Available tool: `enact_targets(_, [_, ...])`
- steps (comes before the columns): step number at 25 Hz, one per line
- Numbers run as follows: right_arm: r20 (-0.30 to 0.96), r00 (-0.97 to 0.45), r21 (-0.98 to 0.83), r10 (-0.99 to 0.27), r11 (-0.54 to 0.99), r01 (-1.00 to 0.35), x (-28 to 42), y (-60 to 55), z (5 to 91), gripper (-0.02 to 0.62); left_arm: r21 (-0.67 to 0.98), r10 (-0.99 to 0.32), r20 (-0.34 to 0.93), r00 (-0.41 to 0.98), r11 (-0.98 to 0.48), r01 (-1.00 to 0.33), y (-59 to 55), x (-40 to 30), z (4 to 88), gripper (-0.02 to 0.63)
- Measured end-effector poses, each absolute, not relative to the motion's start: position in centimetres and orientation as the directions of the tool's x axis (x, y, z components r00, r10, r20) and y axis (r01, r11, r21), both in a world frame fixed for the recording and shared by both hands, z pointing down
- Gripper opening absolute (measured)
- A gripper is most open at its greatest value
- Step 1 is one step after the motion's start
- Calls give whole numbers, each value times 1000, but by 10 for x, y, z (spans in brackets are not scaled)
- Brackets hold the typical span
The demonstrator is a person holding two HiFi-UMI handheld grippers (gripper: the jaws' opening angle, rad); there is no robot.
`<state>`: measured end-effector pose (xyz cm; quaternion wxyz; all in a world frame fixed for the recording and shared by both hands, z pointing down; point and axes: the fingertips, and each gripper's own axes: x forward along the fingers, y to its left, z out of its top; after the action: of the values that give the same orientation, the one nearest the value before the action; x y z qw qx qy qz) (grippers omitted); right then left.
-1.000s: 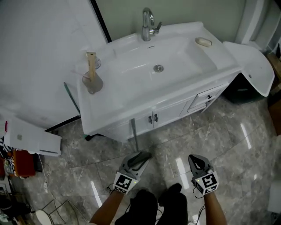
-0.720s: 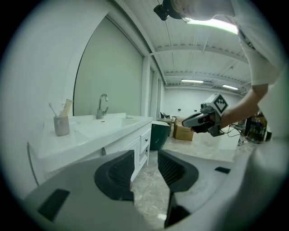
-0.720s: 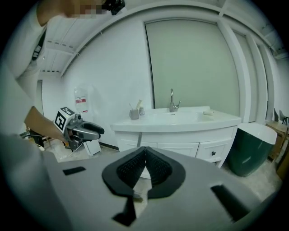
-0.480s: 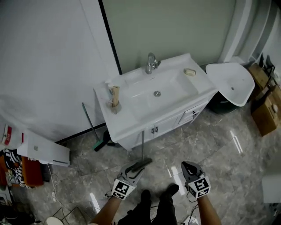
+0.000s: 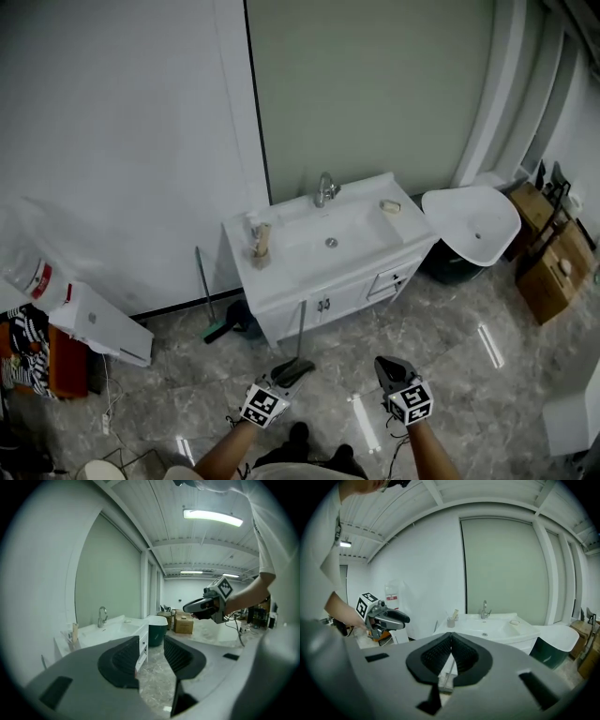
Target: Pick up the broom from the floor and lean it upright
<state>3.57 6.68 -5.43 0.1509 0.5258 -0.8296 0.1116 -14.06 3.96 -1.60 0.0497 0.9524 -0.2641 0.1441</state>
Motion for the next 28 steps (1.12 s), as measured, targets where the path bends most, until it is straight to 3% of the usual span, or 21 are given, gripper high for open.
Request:
enact_targets(16, [346, -518, -7, -783, 550, -835, 101, 176, -97, 3, 44, -695, 249, 675, -688, -725, 167, -98, -86, 153])
enact_targets(28, [310, -533, -1, -787, 560, -828, 66, 237, -117, 3, 55, -752, 230, 617, -623, -780, 247, -158, -111, 153])
